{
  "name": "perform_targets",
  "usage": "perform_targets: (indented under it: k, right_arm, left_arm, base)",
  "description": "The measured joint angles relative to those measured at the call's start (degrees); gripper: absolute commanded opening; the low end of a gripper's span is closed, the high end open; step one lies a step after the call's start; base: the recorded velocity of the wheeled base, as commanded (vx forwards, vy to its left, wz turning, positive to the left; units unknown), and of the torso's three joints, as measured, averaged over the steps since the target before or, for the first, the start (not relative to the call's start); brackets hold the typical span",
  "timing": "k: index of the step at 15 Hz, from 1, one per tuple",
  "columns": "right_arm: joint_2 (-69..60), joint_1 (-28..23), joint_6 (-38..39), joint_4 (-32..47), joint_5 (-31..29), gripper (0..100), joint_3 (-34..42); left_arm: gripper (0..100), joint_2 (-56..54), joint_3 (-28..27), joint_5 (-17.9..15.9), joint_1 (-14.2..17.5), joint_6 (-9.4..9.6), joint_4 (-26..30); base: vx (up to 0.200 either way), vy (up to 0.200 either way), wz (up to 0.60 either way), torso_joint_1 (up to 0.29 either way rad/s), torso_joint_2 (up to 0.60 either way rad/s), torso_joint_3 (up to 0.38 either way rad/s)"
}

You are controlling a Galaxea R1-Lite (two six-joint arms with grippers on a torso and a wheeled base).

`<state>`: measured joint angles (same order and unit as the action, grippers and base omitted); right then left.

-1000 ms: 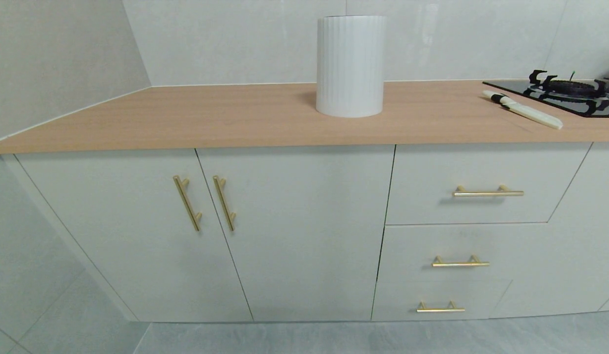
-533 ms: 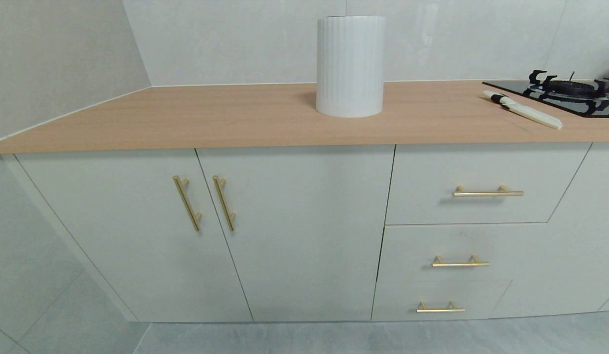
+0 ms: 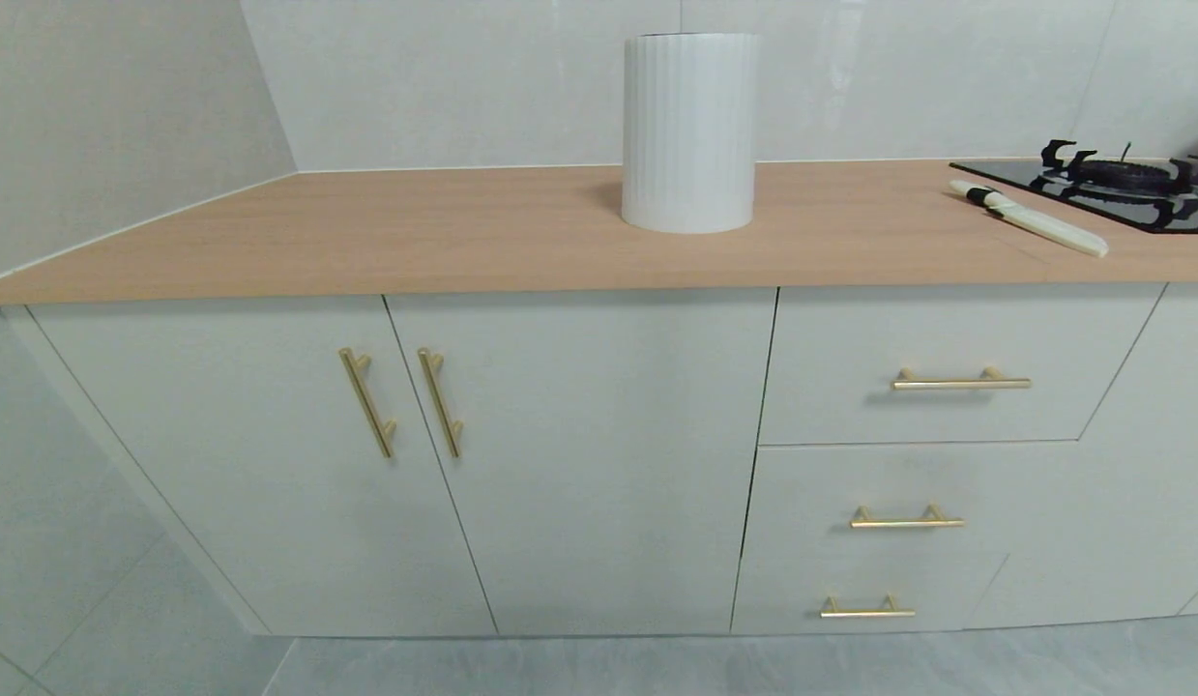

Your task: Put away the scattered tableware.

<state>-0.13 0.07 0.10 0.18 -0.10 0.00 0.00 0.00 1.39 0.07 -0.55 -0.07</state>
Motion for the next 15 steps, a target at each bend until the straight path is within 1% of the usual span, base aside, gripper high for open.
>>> perform_targets:
  k: [10, 15]
  right_arm:
    - [0.02, 0.00, 0.00, 0.06, 0.00, 100, 0.00]
    - [0.04, 0.00, 0.00, 0.06, 0.00, 100, 0.00]
  left_arm:
    - [100, 0.00, 0.00, 0.00, 0.00, -0.05, 0.02]
    - [100, 0.00, -0.02, -0.02, 0.00, -0.05, 0.00]
  base:
    - [0.200, 0.000, 0.00, 0.004, 0.00, 0.001]
    - [0.000, 0.000, 0.00, 0.000, 0.00, 0.000]
